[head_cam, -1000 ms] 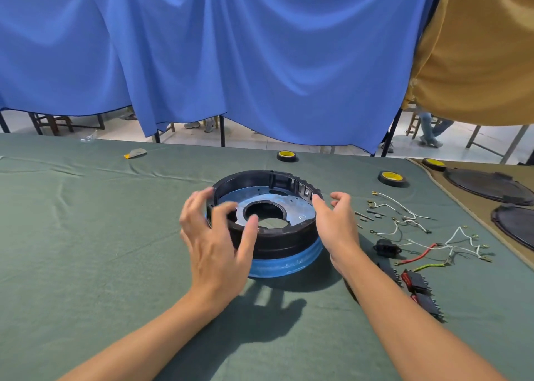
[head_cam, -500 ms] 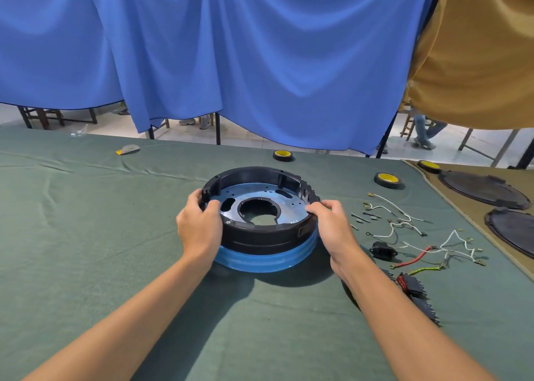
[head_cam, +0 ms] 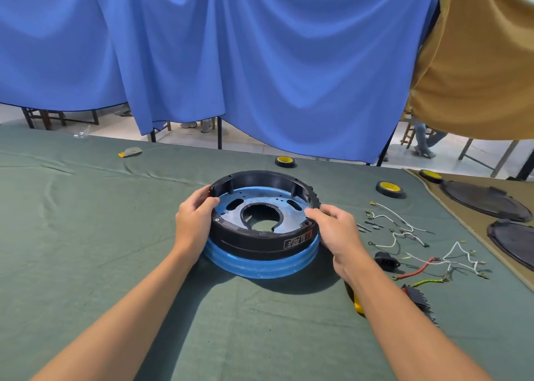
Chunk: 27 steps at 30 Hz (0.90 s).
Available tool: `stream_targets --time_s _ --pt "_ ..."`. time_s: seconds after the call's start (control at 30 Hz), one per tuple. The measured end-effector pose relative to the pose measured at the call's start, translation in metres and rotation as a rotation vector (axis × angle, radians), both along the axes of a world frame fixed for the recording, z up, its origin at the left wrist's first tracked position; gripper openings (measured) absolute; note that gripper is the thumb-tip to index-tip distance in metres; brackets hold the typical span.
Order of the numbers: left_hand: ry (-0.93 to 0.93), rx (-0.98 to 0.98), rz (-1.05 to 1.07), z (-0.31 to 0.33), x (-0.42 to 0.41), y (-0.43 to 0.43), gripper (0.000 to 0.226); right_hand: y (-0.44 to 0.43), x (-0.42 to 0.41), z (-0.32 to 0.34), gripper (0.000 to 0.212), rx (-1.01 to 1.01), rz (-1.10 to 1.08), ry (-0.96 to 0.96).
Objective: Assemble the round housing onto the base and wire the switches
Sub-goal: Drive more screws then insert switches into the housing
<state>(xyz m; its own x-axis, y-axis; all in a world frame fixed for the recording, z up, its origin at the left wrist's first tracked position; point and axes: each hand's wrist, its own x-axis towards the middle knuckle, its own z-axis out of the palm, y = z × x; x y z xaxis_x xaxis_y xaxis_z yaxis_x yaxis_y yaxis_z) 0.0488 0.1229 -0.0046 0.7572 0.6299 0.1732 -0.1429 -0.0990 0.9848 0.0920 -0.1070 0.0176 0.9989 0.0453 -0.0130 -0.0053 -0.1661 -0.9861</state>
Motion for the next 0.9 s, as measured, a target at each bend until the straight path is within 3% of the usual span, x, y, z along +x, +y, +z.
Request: stream_targets --time_s 0.03,0.4,0.47,0.63,0.7,0.77,0.83,0.9 --pt "-0.010 0.008 0.009 -0.001 -0.001 -0.001 0.026 0.000 0.001 0.002 0.005 0.023 0.007 -0.010" --pt "-0.011 0.102 0.006 -0.004 -0.001 0.000 0.034 0.001 0.005 0.001 0.046 0.028 0.031 -0.007" --pt "-0.015 0.112 0.023 -0.004 -0.001 -0.001 0.031 0.002 0.004 0.002 0.044 0.004 0.039 0.014" --pt "0.008 0.163 0.151 -0.002 -0.003 -0.008 0.038 0.001 0.005 0.004 0.013 -0.001 0.059 0.068" --pt "-0.013 0.326 0.214 0.003 -0.012 -0.019 0.041 0.000 0.004 0.005 0.016 -0.008 0.066 0.071" --pt "-0.163 0.615 0.261 0.012 -0.023 -0.035 0.044 -0.001 0.003 0.006 0.013 -0.013 0.072 0.058" --pt "-0.346 0.923 0.231 0.019 -0.030 -0.056 0.036 -0.004 0.001 0.006 0.008 -0.002 0.078 0.060" --pt "-0.410 1.188 0.173 0.019 -0.035 -0.081 0.028 -0.005 -0.001 0.006 0.013 -0.008 0.092 0.090"
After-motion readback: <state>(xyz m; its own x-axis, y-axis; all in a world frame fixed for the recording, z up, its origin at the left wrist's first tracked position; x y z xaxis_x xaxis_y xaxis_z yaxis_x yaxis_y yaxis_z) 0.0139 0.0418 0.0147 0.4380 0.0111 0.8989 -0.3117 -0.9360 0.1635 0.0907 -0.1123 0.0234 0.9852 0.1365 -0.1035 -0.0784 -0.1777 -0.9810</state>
